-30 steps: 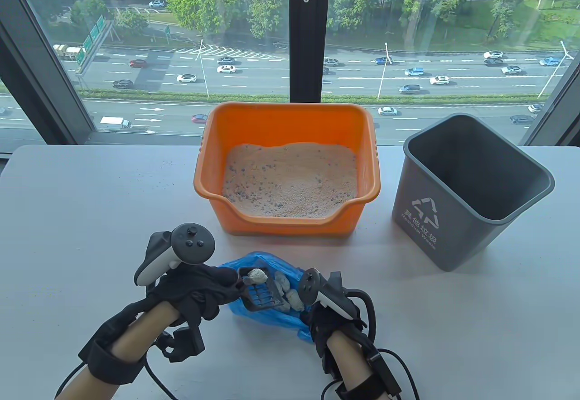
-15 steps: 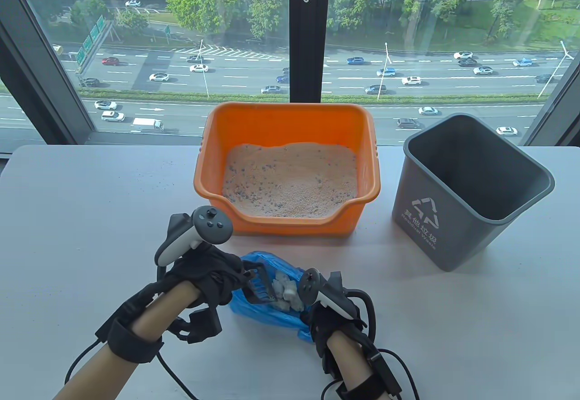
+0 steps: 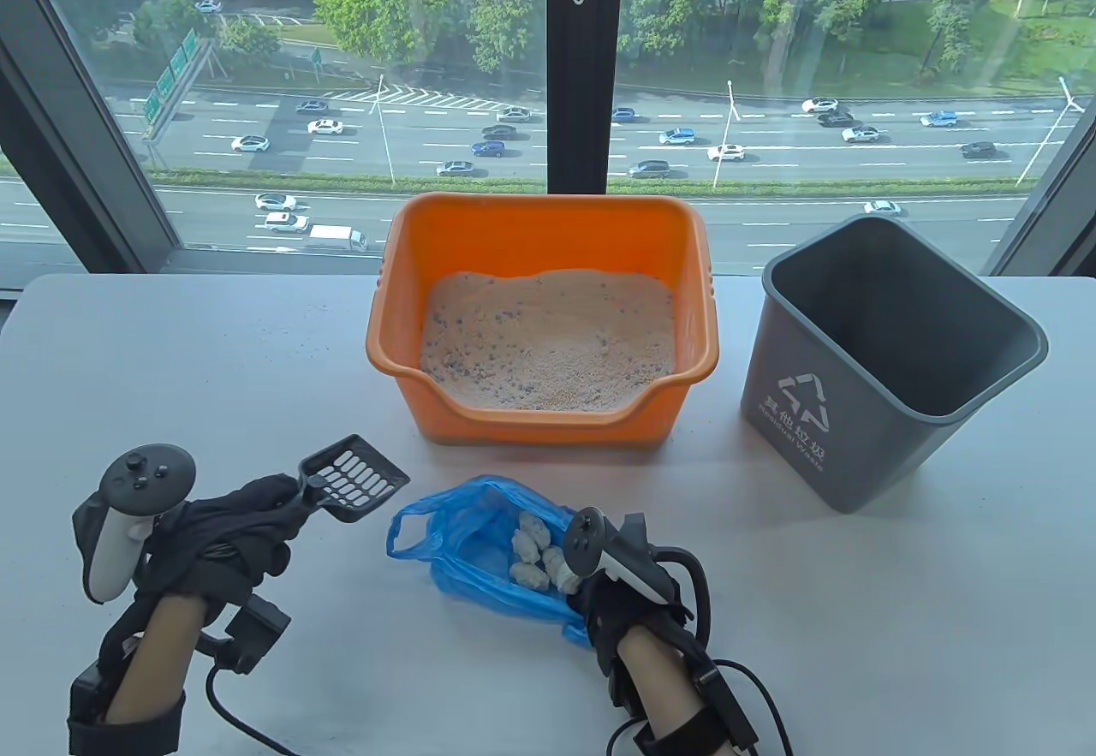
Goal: Scoop cat litter
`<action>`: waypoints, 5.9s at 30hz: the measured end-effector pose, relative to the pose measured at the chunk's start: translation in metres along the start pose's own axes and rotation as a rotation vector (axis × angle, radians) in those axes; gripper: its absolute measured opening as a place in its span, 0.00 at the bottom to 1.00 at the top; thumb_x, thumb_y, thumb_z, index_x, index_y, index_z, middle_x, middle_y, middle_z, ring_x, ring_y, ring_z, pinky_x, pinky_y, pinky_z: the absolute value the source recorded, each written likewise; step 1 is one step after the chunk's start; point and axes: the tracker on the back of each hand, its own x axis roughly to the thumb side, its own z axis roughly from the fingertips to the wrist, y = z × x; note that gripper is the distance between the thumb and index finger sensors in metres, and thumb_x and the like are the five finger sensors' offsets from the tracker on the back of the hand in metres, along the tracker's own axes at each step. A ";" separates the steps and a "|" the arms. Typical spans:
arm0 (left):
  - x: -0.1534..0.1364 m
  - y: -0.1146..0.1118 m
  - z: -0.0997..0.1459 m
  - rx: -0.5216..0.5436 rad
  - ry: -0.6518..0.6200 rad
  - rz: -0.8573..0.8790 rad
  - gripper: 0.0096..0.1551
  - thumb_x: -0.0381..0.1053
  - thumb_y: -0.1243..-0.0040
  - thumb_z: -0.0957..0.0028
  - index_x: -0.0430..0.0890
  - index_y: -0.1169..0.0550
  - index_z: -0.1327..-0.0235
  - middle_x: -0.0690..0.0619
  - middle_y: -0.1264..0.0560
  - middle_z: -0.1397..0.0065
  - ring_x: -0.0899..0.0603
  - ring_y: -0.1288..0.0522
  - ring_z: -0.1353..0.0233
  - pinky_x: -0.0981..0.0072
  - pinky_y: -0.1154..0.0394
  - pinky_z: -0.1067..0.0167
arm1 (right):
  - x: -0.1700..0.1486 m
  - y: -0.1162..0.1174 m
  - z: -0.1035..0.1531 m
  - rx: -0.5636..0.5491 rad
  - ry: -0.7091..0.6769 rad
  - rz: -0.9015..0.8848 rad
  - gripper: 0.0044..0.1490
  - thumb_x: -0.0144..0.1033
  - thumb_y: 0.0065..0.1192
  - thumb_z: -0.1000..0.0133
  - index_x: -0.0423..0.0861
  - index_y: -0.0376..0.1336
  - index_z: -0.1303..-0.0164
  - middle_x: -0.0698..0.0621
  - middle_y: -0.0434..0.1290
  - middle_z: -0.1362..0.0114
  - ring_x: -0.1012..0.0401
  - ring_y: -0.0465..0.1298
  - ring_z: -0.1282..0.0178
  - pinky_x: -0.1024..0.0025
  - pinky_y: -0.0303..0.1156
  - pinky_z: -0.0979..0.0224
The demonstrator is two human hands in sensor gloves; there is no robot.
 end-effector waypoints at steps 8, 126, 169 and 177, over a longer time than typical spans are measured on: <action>-0.062 0.003 -0.034 0.126 0.194 0.095 0.37 0.44 0.36 0.45 0.39 0.36 0.24 0.36 0.27 0.35 0.51 0.19 0.62 0.63 0.22 0.61 | 0.000 0.000 0.000 0.000 0.003 0.003 0.47 0.48 0.64 0.55 0.47 0.47 0.29 0.42 0.65 0.45 0.65 0.74 0.63 0.61 0.73 0.54; 0.097 -0.218 -0.007 -0.562 -0.827 0.110 0.57 0.78 0.46 0.62 0.46 0.35 0.23 0.52 0.28 0.41 0.57 0.26 0.64 0.62 0.28 0.57 | 0.029 -0.126 0.071 -0.412 -0.689 -0.638 0.19 0.46 0.75 0.59 0.57 0.78 0.59 0.43 0.66 0.30 0.53 0.68 0.42 0.56 0.65 0.42; 0.063 -0.214 -0.039 -0.463 -0.486 0.445 0.30 0.60 0.53 0.41 0.43 0.21 0.38 0.54 0.20 0.54 0.57 0.22 0.70 0.62 0.24 0.62 | 0.044 -0.119 0.081 -0.424 -0.477 -0.304 0.21 0.41 0.72 0.56 0.45 0.76 0.56 0.45 0.72 0.40 0.56 0.72 0.50 0.54 0.67 0.45; 0.050 -0.200 -0.049 -0.635 -0.448 0.573 0.31 0.65 0.41 0.48 0.49 0.18 0.39 0.51 0.18 0.46 0.53 0.15 0.58 0.58 0.22 0.56 | 0.066 -0.098 0.084 -0.059 -0.546 -0.439 0.36 0.53 0.57 0.49 0.40 0.68 0.41 0.36 0.64 0.32 0.48 0.68 0.44 0.50 0.62 0.42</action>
